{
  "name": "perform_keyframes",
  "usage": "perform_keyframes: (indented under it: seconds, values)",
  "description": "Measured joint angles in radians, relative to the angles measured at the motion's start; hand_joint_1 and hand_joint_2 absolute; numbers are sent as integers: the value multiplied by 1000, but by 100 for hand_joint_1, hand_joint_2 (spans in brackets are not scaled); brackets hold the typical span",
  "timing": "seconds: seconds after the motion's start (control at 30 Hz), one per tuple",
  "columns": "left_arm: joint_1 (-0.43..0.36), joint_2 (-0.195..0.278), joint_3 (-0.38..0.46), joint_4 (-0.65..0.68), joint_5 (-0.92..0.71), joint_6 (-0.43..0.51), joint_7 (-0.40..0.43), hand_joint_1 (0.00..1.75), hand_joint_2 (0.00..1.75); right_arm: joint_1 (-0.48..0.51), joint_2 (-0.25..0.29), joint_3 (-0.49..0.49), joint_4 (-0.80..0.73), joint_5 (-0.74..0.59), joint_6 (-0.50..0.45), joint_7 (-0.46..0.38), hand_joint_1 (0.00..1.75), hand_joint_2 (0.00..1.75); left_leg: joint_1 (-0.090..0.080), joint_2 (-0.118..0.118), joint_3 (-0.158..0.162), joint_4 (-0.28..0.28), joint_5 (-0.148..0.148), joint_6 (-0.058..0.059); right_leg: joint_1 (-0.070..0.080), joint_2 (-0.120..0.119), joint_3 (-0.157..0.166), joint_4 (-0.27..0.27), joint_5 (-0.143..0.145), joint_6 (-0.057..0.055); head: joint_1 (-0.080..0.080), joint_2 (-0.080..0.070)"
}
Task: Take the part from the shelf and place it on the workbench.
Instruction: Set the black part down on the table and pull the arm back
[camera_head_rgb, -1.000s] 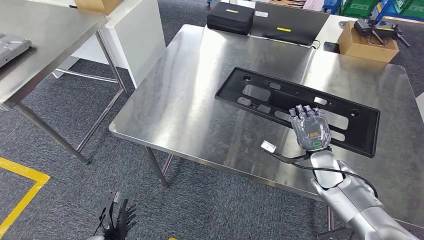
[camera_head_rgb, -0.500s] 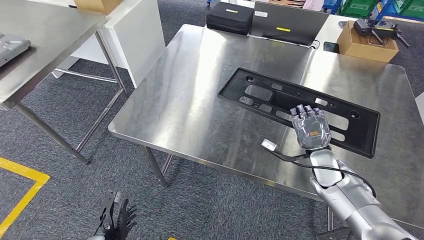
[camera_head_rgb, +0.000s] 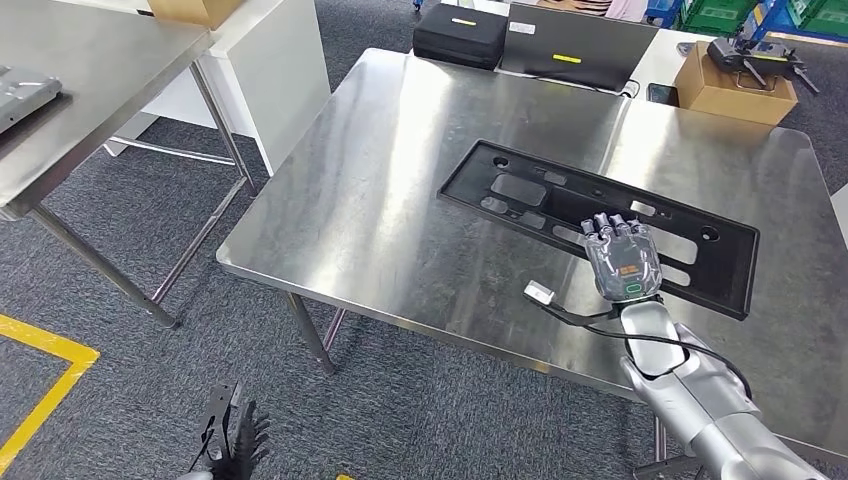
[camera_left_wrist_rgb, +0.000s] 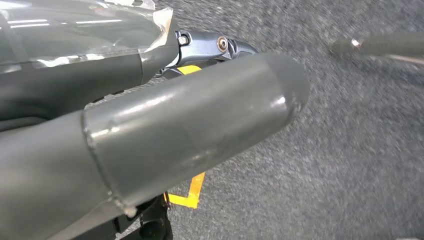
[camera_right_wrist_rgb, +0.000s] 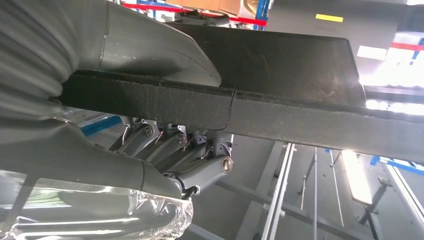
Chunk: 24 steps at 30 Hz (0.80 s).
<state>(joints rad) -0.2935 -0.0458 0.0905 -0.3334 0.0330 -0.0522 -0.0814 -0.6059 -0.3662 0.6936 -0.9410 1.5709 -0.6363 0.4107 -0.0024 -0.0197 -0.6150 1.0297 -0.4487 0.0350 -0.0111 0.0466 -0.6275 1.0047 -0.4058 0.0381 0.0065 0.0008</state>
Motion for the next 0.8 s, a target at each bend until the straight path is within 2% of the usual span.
perform_keyframes:
  seconds: [0.07, 0.27, 0.5, 0.8]
  values:
    - [0, -3, 0, 0, 0, 4, 9, 0, 175, 5, 2, -15, 3, 0, 0, -6, 0, 0, 0, 0, 0, 0, 0, 0, 0, 0, 0, 0, 0, 0, 0, 0]
    - [0, -5, 4, 0, 14, -42, 5, 0, 175, 12, 12, -59, 10, 0, 0, -38, 0, 0, 0, 0, 0, 0, 0, 0, 0, 0, 0, 0, 0, 0, 0, 0]
    - [0, -4, 11, 0, 15, -40, 4, 0, 175, 26, 53, -179, 28, 0, 4, -158, 0, 0, 0, 0, 0, 0, 0, 0, 0, 0, 0, 0, 0, 0, 0, 0]
    - [0, -2, 11, 0, 19, -49, 7, 0, 175, 24, 87, -253, 49, 0, 8, -180, 0, 0, 0, 0, -1, 0, 0, 0, 0, 0, 0, 0, 0, 0, 0, 0]
